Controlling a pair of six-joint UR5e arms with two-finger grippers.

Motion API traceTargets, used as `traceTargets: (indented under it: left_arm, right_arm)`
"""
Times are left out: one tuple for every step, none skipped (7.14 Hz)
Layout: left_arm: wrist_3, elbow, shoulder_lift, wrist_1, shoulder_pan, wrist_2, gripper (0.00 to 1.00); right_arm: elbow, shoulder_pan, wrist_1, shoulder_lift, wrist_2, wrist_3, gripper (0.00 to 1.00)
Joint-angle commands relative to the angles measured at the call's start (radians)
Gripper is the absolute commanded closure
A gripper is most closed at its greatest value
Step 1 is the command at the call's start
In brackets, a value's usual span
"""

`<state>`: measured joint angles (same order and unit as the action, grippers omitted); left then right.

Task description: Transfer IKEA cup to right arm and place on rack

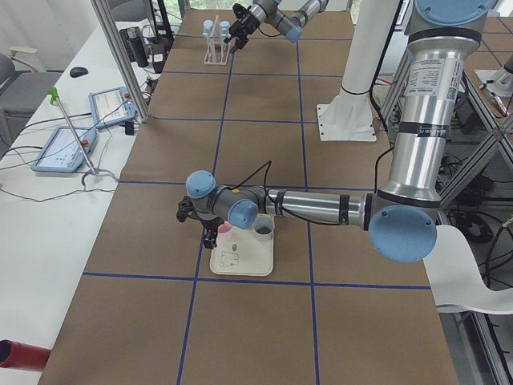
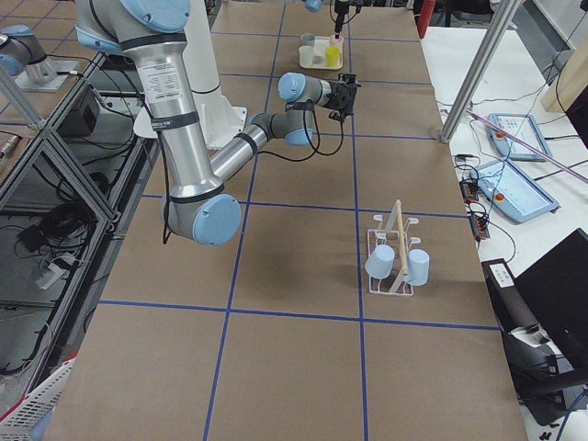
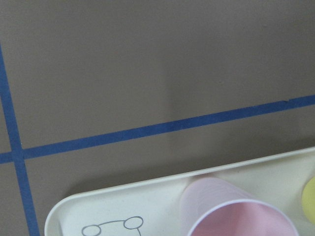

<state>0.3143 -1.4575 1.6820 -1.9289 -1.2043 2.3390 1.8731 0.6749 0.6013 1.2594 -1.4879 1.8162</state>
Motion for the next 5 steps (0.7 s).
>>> traceTargets:
  left_arm:
    - [0.003, 0.0, 0.001, 0.002, 0.006, -0.001, 0.95]
    - [0.005, -0.001, 0.004, 0.002, 0.009, 0.005, 0.99]
    - [0.005, -0.013, 0.001, 0.004, 0.009, 0.008, 1.0]
    - [0.006, -0.052, -0.005, 0.02, 0.006, 0.01, 1.0]
    - [0.006, -0.079, 0.004, 0.091, -0.015, 0.04, 1.0]
  right_arm:
    - [0.0, 0.0, 0.0, 0.0, 0.0, 0.0, 0.0]
    - [-0.002, 0.002, 0.0, 0.002, 0.0, 0.0, 0.0]
    - [-0.002, 0.0, 0.0, 0.0, 0.0, 0.0, 0.0]
    - [-0.002, 0.002, 0.0, 0.0, 0.0, 0.0, 0.0]
    - [-0.002, 0.002, -0.002, 0.0, 0.0, 0.0, 0.0]
